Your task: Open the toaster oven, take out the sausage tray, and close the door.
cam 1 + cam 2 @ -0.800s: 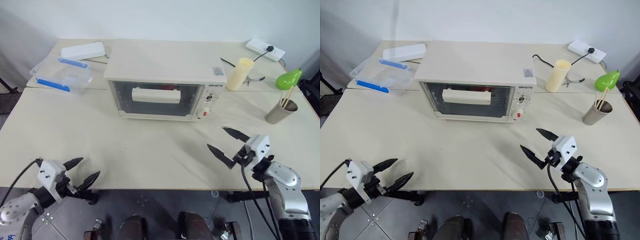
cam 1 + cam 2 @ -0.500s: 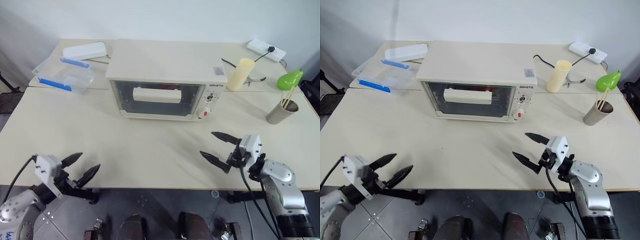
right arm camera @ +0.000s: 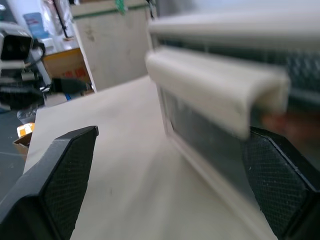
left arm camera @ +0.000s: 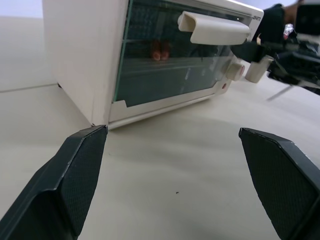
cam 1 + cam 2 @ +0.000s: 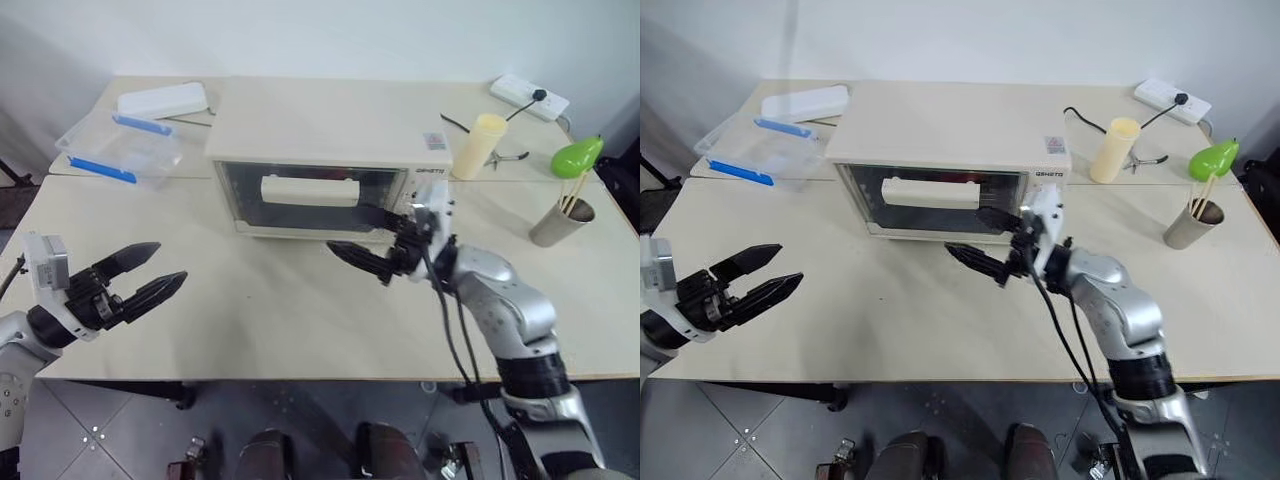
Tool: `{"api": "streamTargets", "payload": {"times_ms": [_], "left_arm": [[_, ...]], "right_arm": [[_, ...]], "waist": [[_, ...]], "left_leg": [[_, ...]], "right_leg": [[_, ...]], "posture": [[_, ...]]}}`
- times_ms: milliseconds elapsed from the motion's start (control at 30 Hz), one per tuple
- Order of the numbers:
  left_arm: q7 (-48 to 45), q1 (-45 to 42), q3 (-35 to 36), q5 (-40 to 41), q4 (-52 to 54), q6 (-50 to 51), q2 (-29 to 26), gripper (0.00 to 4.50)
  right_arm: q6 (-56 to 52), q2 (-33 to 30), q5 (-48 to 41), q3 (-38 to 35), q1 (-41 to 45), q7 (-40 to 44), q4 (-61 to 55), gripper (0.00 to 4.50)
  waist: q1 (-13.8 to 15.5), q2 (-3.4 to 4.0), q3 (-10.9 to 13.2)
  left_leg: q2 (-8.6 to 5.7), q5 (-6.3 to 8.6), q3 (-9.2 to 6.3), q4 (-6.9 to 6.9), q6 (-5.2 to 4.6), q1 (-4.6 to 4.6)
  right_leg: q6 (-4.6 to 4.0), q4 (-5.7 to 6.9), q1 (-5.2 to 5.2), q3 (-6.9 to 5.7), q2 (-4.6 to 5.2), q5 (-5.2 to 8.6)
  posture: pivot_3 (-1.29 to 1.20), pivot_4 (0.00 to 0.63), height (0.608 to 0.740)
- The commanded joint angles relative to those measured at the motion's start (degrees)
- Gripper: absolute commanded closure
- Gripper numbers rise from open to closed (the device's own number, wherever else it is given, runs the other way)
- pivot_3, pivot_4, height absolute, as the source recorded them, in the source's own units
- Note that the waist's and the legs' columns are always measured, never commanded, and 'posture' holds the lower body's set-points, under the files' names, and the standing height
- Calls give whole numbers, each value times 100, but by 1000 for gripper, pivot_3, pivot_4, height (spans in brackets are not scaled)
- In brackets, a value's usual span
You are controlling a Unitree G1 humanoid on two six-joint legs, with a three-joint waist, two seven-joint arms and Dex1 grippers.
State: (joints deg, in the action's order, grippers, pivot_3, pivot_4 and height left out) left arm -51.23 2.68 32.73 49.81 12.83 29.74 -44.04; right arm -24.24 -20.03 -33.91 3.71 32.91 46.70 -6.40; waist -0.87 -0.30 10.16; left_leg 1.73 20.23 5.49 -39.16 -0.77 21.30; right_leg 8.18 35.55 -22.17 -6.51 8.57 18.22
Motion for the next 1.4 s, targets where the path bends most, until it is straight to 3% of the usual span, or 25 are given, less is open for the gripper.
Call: {"api": "streamTargets", "payload": {"times_ms": [33,300,467,567,800,967,1267,1400], "left_arm": [[6,66,144,53,111,5,24,35],[238,78,242,258,227,167,209,35],[291,-276,235,591,4,583,62,35],[395,-986,66,533,-428,462,163,625],[214,-2870,-846,-243,-1687,-157,537,2745],[-8,-3460,-1122,-518,-2276,-351,665,4336],[-735,-3562,-1635,-766,-2353,-334,725,4478],[-985,-3290,-1930,-850,-2106,-143,658,4478]], "right_arm": [[483,65,221,20,89,273,148,0],[1132,-43,179,172,-235,1407,-311,0],[2749,-371,1116,493,-390,2091,-214,0],[2925,-321,1164,447,-363,2075,104,0],[3211,-186,1250,459,-197,2076,432,0],[3302,-215,1290,480,-173,2136,503,0],[3394,-342,1436,393,-399,2009,418,0],[3261,-782,1426,134,-1085,1935,66,0]], "waist": [[5,0,0],[-73,-1,0],[-76,-1,3],[-74,-4,4],[-75,-5,4],[-119,-8,5],[-96,-12,7],[-52,-13,7]], "left_leg": [[-1,0,0,0,0,1],[0,0,13,0,3,10],[0,1,19,2,4,16],[3,-1,19,1,6,15],[-2,-4,25,-6,10,13],[-1,-3,22,1,12,13],[0,-3,18,-6,12,14],[-4,-3,14,-7,11,14]], "right_leg": [[0,1,-2,1,0,0],[0,11,-23,2,0,0],[0,9,-32,3,0,0],[0,8,-32,2,-2,0],[0,13,-30,-4,-3,0],[2,16,-35,-28,-3,-1],[2,20,-33,-35,-2,-1],[3,23,-29,-34,3,-2]], "posture": [[0,150,740],[0,150,740],[0,150,740],[0,150,740],[0,150,740],[0,150,740],[0,150,740],[0,150,740]]}}
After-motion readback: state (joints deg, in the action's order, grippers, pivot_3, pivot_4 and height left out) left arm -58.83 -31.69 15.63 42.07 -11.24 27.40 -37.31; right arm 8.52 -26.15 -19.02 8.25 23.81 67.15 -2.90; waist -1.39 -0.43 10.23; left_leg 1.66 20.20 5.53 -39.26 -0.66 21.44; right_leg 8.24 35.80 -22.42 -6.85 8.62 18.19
